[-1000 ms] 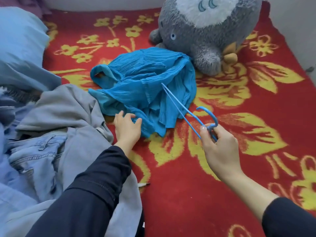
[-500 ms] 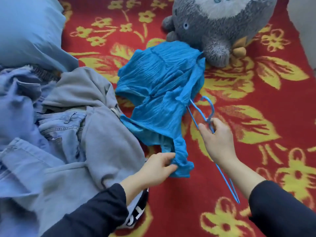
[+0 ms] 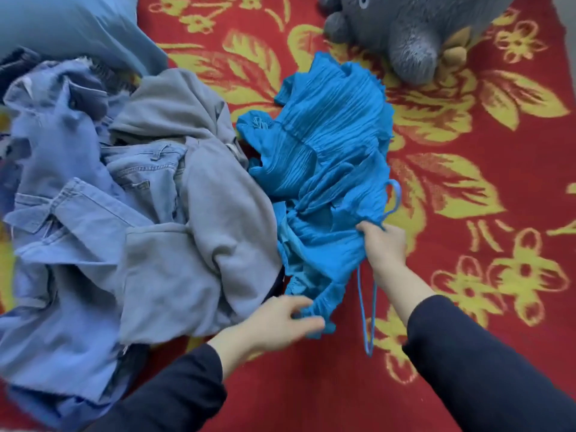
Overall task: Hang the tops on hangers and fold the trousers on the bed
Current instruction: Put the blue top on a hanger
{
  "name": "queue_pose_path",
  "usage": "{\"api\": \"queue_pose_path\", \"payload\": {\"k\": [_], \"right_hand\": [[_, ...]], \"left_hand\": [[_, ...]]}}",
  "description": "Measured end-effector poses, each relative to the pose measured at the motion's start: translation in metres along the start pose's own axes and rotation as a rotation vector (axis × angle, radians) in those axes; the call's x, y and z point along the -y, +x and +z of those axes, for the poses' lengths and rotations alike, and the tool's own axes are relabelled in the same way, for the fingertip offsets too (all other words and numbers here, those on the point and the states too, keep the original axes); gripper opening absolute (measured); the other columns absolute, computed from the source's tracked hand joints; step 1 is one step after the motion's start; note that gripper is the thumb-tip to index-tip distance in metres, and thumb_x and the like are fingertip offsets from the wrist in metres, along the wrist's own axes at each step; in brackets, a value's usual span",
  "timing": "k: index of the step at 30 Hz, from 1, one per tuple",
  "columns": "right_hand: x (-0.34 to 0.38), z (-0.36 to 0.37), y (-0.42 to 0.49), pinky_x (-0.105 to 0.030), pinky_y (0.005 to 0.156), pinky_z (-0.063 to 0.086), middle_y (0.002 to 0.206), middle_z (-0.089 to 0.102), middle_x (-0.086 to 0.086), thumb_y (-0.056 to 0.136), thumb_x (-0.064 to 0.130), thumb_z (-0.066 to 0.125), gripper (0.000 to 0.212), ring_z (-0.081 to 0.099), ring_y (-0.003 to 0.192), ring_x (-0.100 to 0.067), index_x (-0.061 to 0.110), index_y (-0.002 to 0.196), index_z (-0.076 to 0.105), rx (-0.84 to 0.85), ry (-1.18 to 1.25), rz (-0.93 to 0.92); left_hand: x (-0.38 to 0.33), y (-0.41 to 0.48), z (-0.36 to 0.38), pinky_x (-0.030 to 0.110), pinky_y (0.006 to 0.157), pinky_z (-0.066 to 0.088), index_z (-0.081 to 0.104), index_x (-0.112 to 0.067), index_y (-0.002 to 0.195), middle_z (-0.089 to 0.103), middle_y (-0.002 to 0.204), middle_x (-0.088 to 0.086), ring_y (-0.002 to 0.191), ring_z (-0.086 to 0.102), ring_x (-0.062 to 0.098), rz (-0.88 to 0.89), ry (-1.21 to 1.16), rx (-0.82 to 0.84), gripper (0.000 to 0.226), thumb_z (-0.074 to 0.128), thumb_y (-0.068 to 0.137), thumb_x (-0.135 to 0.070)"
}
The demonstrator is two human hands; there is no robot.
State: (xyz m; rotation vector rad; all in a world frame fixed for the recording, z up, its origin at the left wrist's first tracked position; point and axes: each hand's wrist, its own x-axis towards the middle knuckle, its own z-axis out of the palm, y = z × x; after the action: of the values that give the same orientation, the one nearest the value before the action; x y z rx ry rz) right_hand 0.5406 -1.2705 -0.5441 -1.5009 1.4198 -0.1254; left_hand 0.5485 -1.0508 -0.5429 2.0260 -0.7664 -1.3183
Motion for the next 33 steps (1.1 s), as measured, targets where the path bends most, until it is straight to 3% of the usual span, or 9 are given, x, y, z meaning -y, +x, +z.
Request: {"api": "queue_pose_path", "payload": {"k": [3, 6, 8, 11, 16, 20, 24, 29, 33], "right_hand": [[0.015, -0.028, -0.008, -0.019, 0.038, 0.022, 0.047, 0.038, 0.001, 0.073, 0.008, 0.064, 0.02, 0.03, 0.035, -0.012, 0.011, 0.062, 0.049, 0.105, 0.216, 0.151], [0.023, -0.049, -0.029, -0.013, 0.034, 0.014, 0.044, 0.032, 0.003, 0.076, 0.006, 0.057, 0.019, 0.017, 0.03, -0.008, 0.014, 0.063, 0.046, 0.288, 0.253, 0.207], [0.021, -0.062, -0.042, -0.013, 0.034, 0.012, 0.044, 0.032, 0.004, 0.075, 0.006, 0.056, 0.02, 0.016, 0.032, -0.009, 0.015, 0.061, 0.045, 0.386, 0.215, 0.215], [0.011, -0.083, -0.056, -0.013, 0.032, 0.013, 0.044, 0.03, 0.005, 0.076, 0.008, 0.054, 0.025, 0.016, 0.032, -0.008, 0.018, 0.058, 0.042, 0.479, 0.201, 0.233], [-0.012, -0.119, -0.063, -0.01, 0.031, 0.012, 0.049, 0.024, 0.004, 0.084, 0.012, 0.062, 0.023, 0.018, 0.027, -0.003, 0.018, 0.071, 0.045, 0.133, 0.239, 0.261], [-0.018, -0.139, -0.075, -0.01, 0.031, 0.012, 0.048, 0.019, 0.006, 0.085, 0.017, 0.067, 0.017, 0.018, 0.025, -0.003, 0.014, 0.081, 0.051, -0.013, 0.328, 0.278], [-0.005, -0.124, -0.101, -0.01, 0.032, 0.014, 0.037, 0.021, 0.012, 0.087, 0.021, 0.066, 0.014, 0.018, 0.027, -0.003, 0.007, 0.086, 0.063, 0.186, 0.215, 0.204], [0.019, -0.084, -0.127, -0.019, 0.037, 0.02, 0.041, 0.026, 0.005, 0.072, 0.054, 0.076, 0.049, 0.024, 0.031, -0.011, 0.006, 0.078, 0.068, 0.393, -0.074, 0.116], [0.032, -0.062, -0.146, -0.018, 0.037, 0.018, 0.04, 0.031, 0.003, 0.072, 0.019, 0.08, 0.038, 0.026, 0.032, -0.011, 0.015, 0.056, 0.046, 0.567, -0.148, 0.094]], "left_hand": [[-0.01, 0.02, -0.018, 0.03, 0.069, 0.046, 0.059, -0.025, 0.099, 0.066, 0.094, 0.002, 0.078, 0.059, 0.016, -0.294, -0.454, -0.274, 0.024, 0.046, 0.095, -0.045], [-0.026, 0.046, -0.035, 0.043, 0.079, 0.047, 0.054, -0.024, 0.103, 0.066, 0.105, 0.007, 0.078, 0.071, 0.026, -0.514, -0.897, -0.256, 0.042, 0.042, 0.09, -0.063], [-0.035, 0.059, -0.037, 0.045, 0.08, 0.046, 0.052, -0.028, 0.099, 0.064, 0.097, 0.001, 0.079, 0.07, 0.023, -0.544, -0.958, -0.203, 0.047, 0.05, 0.081, -0.071], [-0.044, 0.07, -0.019, 0.025, 0.056, 0.046, 0.056, -0.019, 0.101, 0.053, 0.078, -0.003, 0.057, 0.052, 0.009, -0.537, -0.948, -0.197, 0.029, 0.068, 0.084, -0.039], [-0.052, 0.045, 0.012, 0.018, 0.047, 0.042, 0.058, -0.014, 0.067, 0.063, 0.072, 0.003, 0.063, 0.054, 0.014, -0.322, -1.171, -0.473, 0.022, 0.072, 0.083, -0.014], [-0.055, -0.013, 0.025, 0.026, 0.063, 0.036, 0.053, -0.012, 0.055, 0.05, 0.063, -0.001, 0.062, 0.046, 0.01, -0.025, -0.62, -0.551, 0.038, 0.078, 0.072, -0.033], [-0.061, -0.059, 0.033, 0.027, 0.069, 0.042, 0.058, -0.013, 0.058, 0.052, 0.081, 0.0, 0.079, 0.055, 0.016, 0.194, -0.076, -0.577, 0.031, 0.08, 0.075, -0.026], [-0.075, -0.094, 0.035, 0.036, 0.087, 0.048, 0.066, -0.01, 0.065, 0.065, 0.106, 0.008, 0.108, 0.058, 0.028, 0.501, 0.316, -0.585, 0.02, 0.074, 0.08, -0.022], [-0.079, -0.113, 0.031, 0.036, 0.085, 0.049, 0.066, -0.013, 0.066, 0.065, 0.1, 0.005, 0.104, 0.058, 0.028, 0.601, 0.445, -0.585, 0.021, 0.069, 0.085, -0.021]]}}
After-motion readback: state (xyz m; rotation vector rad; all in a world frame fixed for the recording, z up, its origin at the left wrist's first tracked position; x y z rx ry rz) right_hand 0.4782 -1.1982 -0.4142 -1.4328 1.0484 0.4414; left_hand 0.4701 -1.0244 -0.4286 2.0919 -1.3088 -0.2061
